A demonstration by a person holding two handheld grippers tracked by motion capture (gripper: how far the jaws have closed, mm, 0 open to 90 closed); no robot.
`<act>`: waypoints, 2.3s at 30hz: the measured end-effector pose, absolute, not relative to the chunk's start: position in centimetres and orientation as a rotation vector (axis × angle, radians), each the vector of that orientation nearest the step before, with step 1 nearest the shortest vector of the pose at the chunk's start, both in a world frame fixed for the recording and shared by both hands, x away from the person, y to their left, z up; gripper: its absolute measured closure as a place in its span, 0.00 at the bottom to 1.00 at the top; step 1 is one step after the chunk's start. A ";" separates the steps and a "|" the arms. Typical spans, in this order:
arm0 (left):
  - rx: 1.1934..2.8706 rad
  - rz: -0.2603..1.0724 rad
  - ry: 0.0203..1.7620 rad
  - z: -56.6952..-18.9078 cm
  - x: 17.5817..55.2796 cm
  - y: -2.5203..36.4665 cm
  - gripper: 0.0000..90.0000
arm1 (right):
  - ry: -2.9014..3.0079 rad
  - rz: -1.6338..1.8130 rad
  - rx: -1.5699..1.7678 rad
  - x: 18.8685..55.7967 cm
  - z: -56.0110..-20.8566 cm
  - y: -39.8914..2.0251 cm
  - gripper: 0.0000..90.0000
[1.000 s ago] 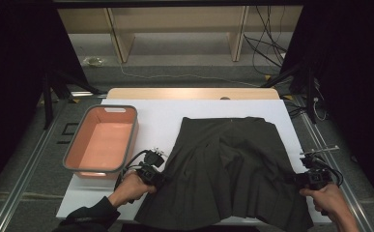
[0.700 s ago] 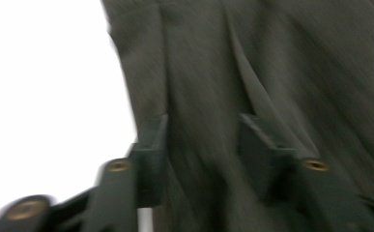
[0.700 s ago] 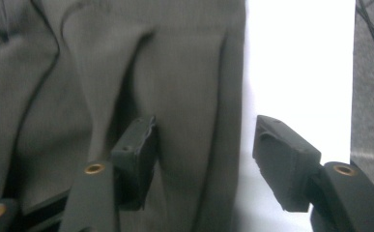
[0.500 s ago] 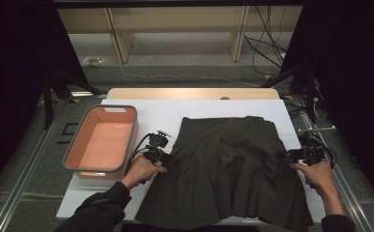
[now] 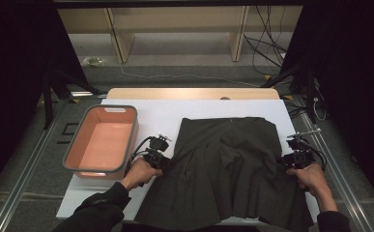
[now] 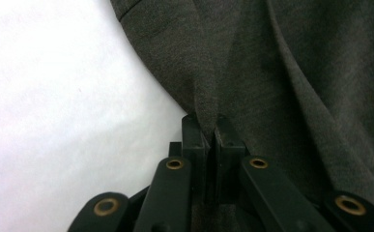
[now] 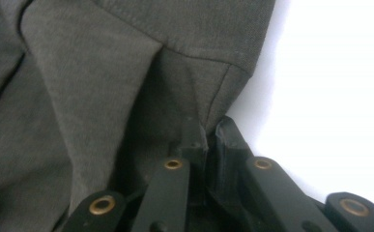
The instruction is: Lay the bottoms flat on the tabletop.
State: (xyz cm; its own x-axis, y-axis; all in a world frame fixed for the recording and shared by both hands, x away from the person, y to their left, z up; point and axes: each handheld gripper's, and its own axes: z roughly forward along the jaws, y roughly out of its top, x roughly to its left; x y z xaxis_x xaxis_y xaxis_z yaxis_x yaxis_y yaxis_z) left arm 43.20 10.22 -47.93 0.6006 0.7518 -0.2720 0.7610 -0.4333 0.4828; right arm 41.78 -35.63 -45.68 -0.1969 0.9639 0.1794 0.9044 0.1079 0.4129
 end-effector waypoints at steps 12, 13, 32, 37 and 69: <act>2.322 -0.063 1.095 -46.8 40.1 11.7 0.95 | 2.312 0.666 1.856 36.8 -44.6 -35.7 0.91; 2.305 -0.061 1.106 -46.7 40.1 11.8 0.94 | 2.303 0.657 1.863 36.7 -44.6 -35.7 0.88; 2.163 0.043 1.224 -46.0 45.8 7.8 0.56 | 2.129 0.710 1.796 44.4 -44.2 -34.9 0.66; 2.181 0.054 1.227 -47.4 46.7 7.2 0.64 | 2.122 0.653 1.834 45.4 -45.4 -35.2 0.65; 2.131 0.110 1.180 -46.3 47.1 8.1 1.00 | 2.144 0.622 1.875 45.2 -46.0 -36.6 0.71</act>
